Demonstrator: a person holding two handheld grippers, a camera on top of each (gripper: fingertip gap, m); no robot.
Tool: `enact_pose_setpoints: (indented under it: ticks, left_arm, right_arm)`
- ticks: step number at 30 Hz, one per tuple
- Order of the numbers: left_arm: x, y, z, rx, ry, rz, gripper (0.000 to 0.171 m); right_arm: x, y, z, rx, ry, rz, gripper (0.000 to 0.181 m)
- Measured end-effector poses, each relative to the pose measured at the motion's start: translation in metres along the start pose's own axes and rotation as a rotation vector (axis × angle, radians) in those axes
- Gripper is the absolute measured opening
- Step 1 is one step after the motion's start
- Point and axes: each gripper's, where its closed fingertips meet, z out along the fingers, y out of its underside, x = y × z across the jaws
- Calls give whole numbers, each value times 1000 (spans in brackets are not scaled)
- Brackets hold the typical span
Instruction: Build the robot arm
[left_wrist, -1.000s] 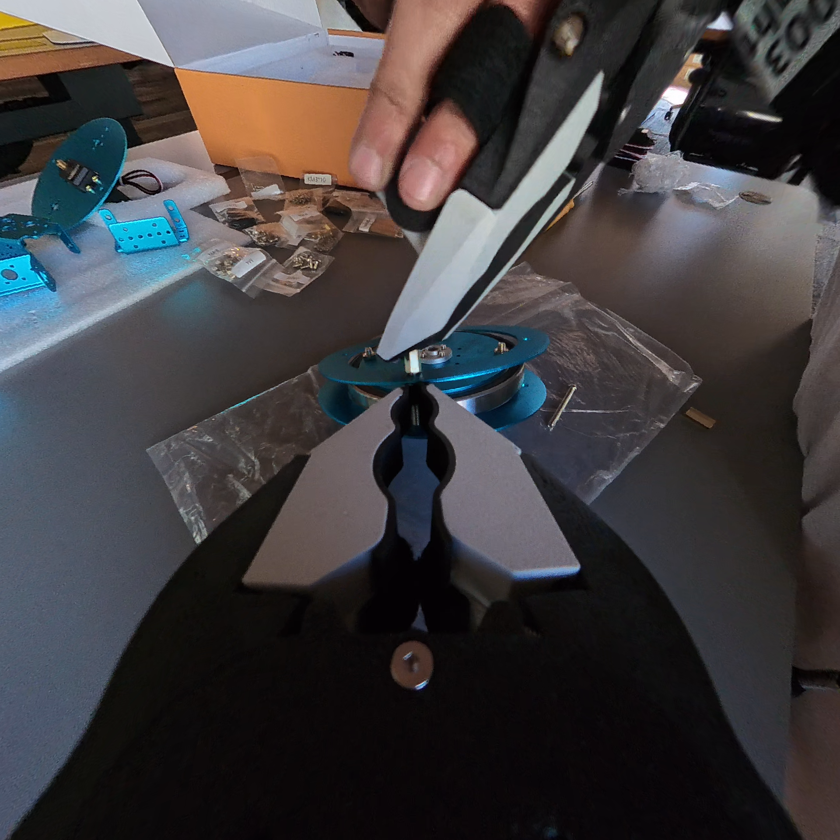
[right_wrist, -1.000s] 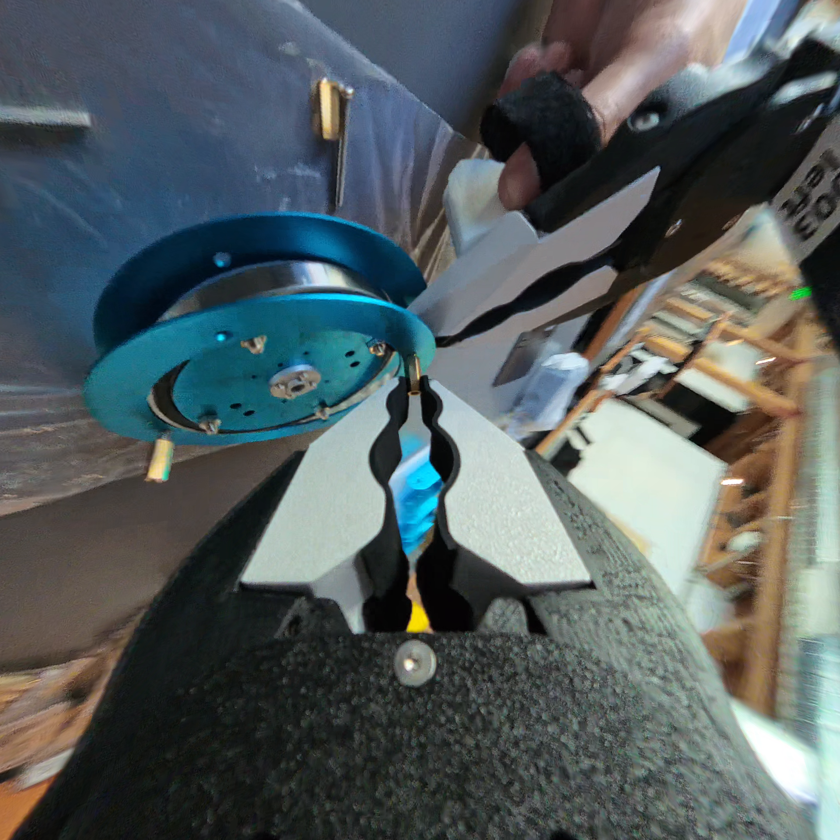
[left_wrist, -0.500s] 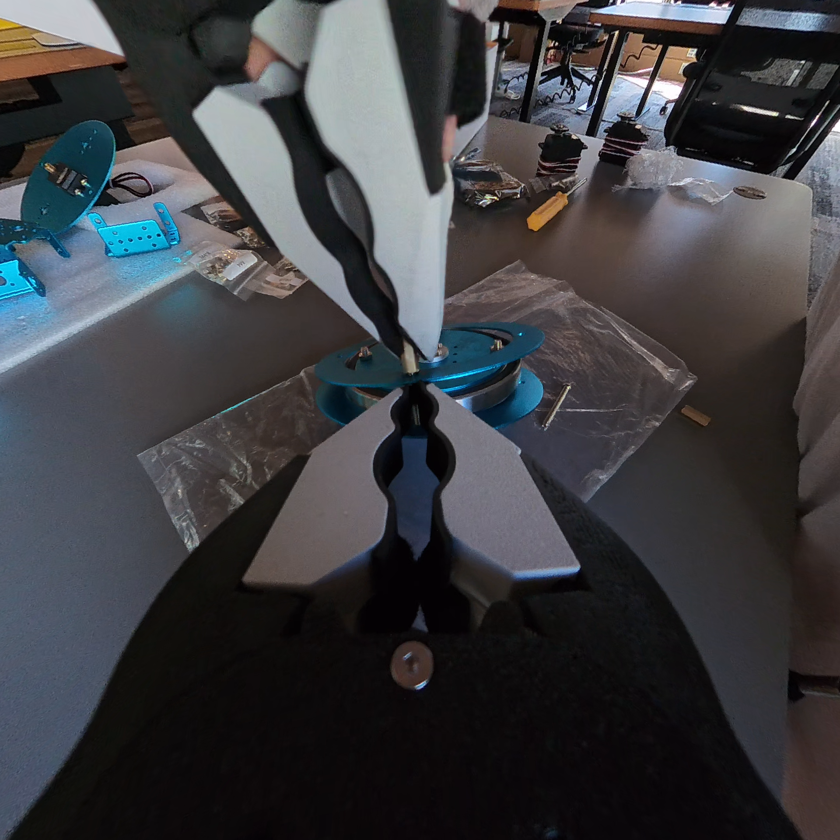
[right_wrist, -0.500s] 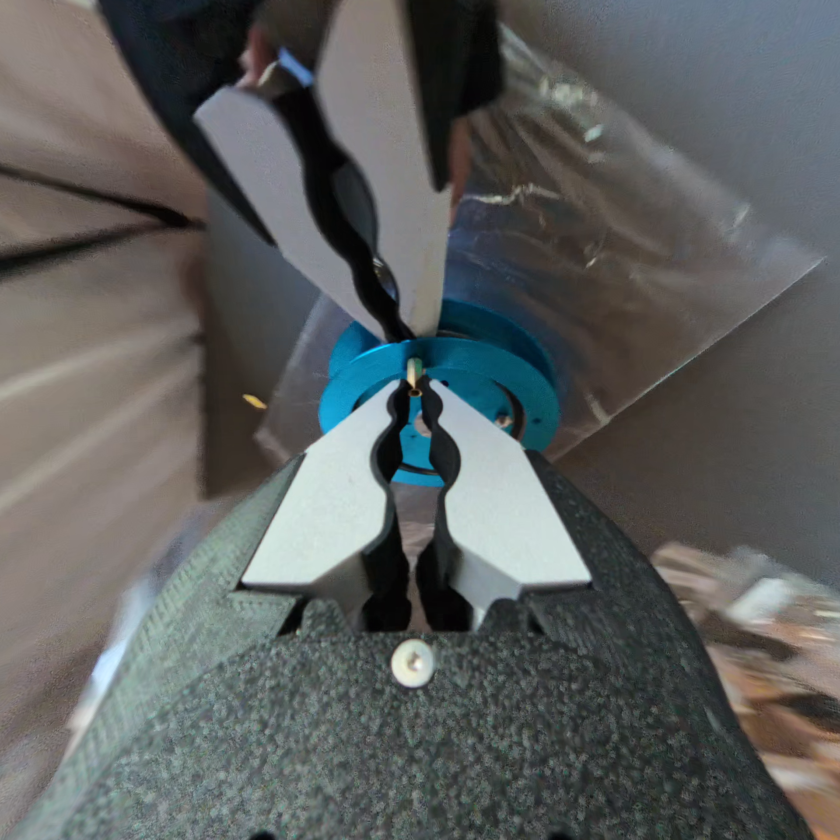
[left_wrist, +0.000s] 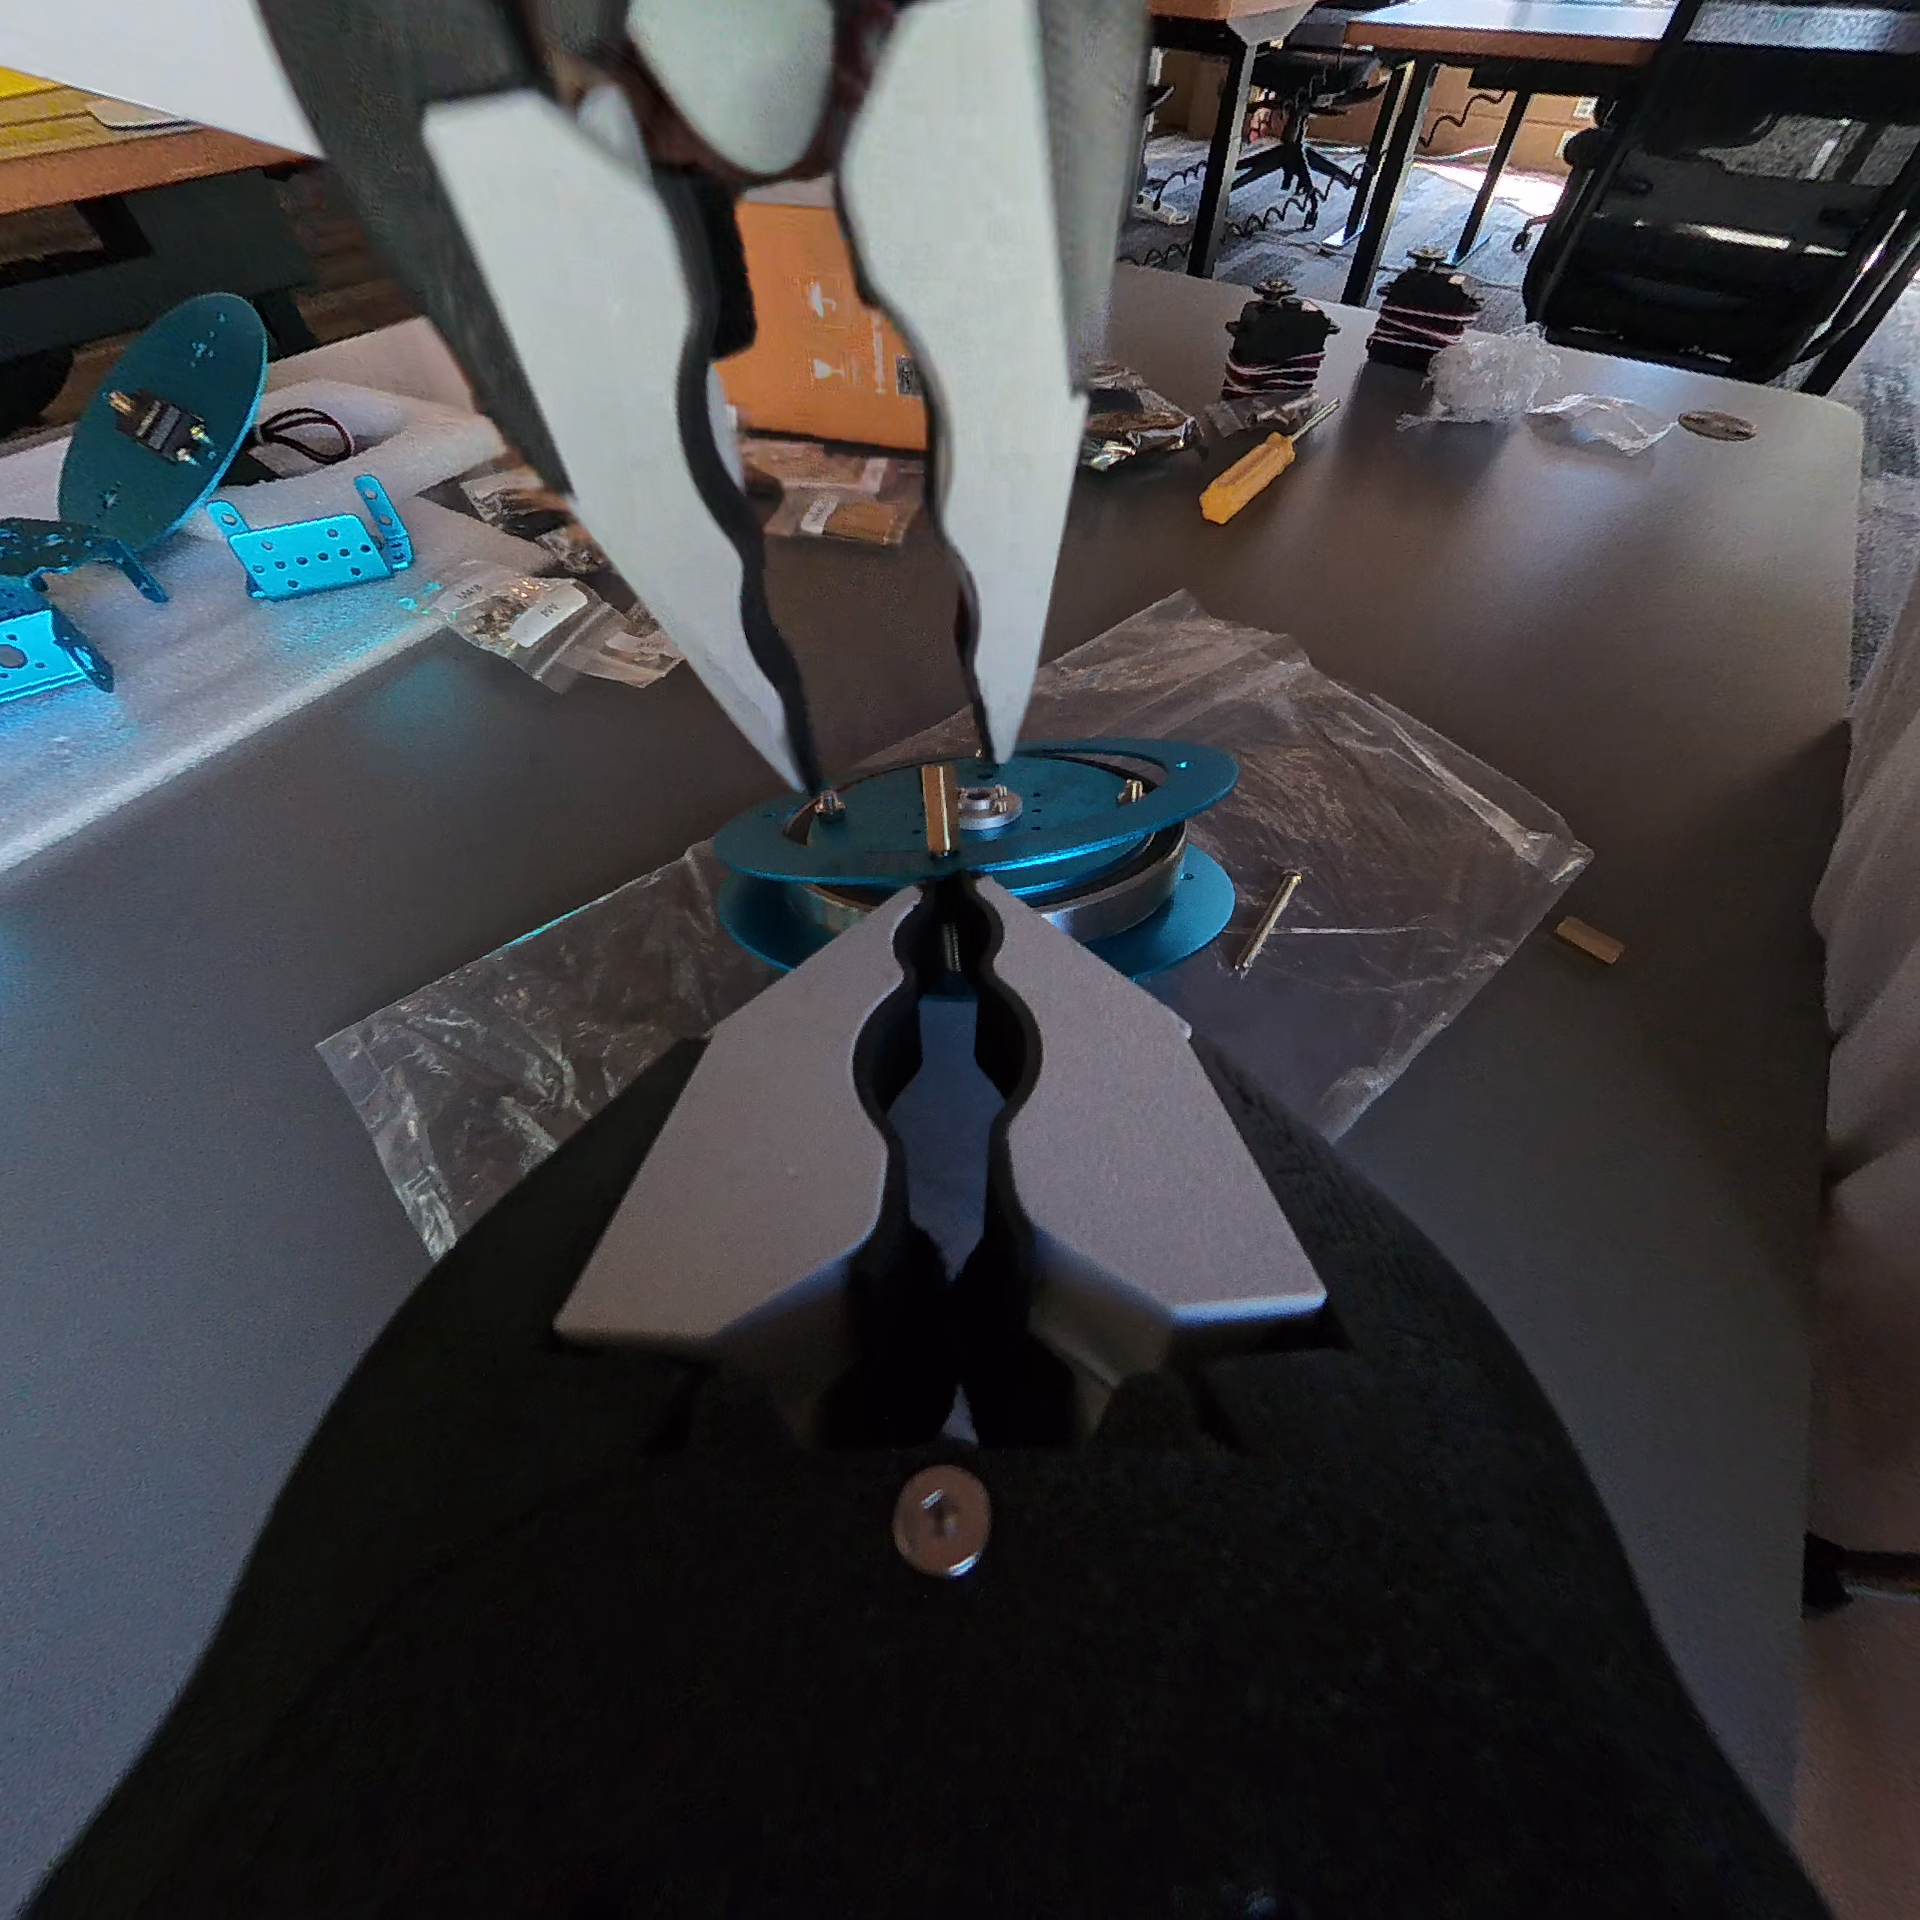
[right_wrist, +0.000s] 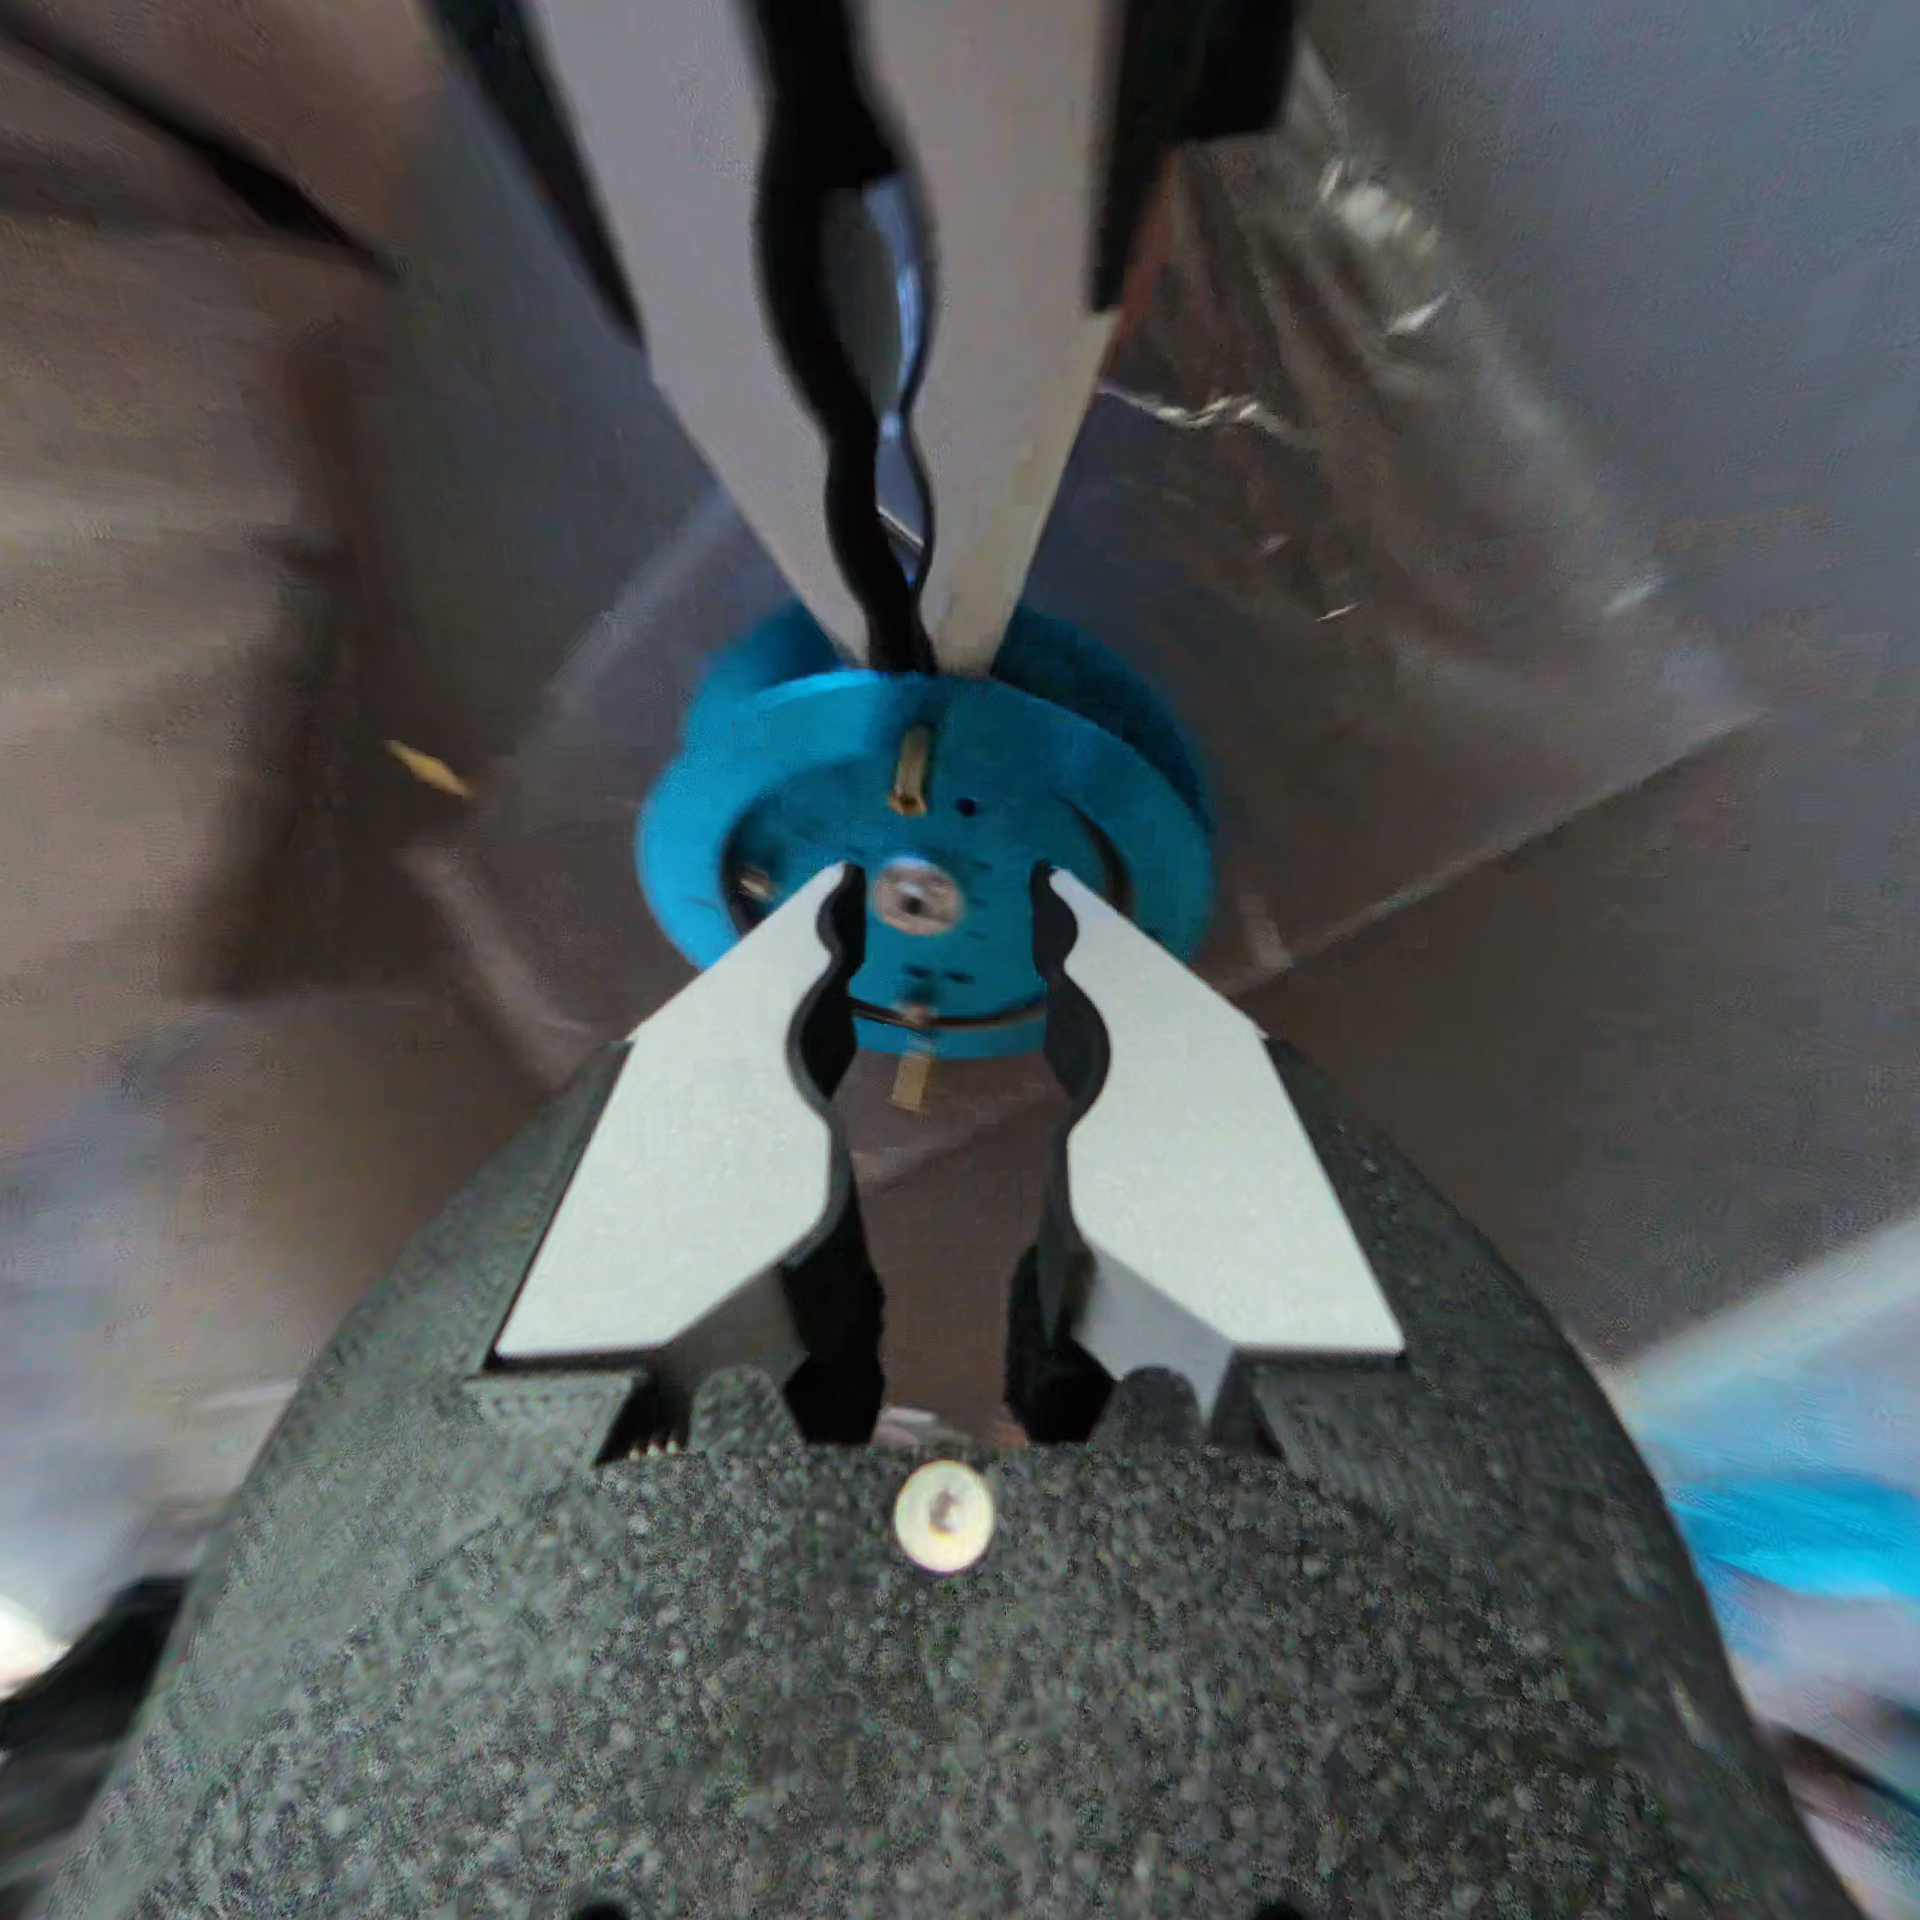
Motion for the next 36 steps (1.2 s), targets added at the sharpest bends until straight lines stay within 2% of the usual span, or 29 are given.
enact_pose_setpoints:
  ticks: [2, 3, 5, 7, 11, 17, 24, 27, 29, 33, 36]
  left_arm:
    - [0, 0, -1, 0, 0, 2, 1]
    - [0, 0, -1, 1, 0, 3, 1]
    - [2, 0, -1, 0, 6, 5, 1]
    - [3, 1, -1, -1, 12, 12, 1]
    - [5, 0, -1, 0, 22, 20, 1]
    - [5, 0, 0, -2, 25, 22, 1]
    - [10, -1, 1, 6, 47, 29, 1]
    - [8, 0, 1, 1, 37, 27, 1]
    - [7, 0, 1, -4, 28, 26, 1]
    - [5, 0, 1, -2, 21, 25, 1]
    - [5, 0, 1, -2, 20, 26, 1]
  right_arm:
    - [9, -4, -5, 25, 290, -302, 35]
    - [5, -10, -8, 79, 378, -430, 27]
    - [-8, -17, -9, 167, 493, -643, 23]
    - [-12, -20, -10, 215, 584, -765, 23]
    - [-10, -24, -6, 250, 573, -778, 23]
    - [-2, -28, -4, 216, 560, -834, 5]
    - [-10, -23, -2, 199, 316, -597, 5]
    - [-14, -30, -5, 254, 345, -631, 8]
    - [-11, -32, -4, 238, 424, -701, 0]
    - [-8, -34, -4, 210, 459, -725, 0]
    - [-6, -32, -7, 187, 480, -747, 9]
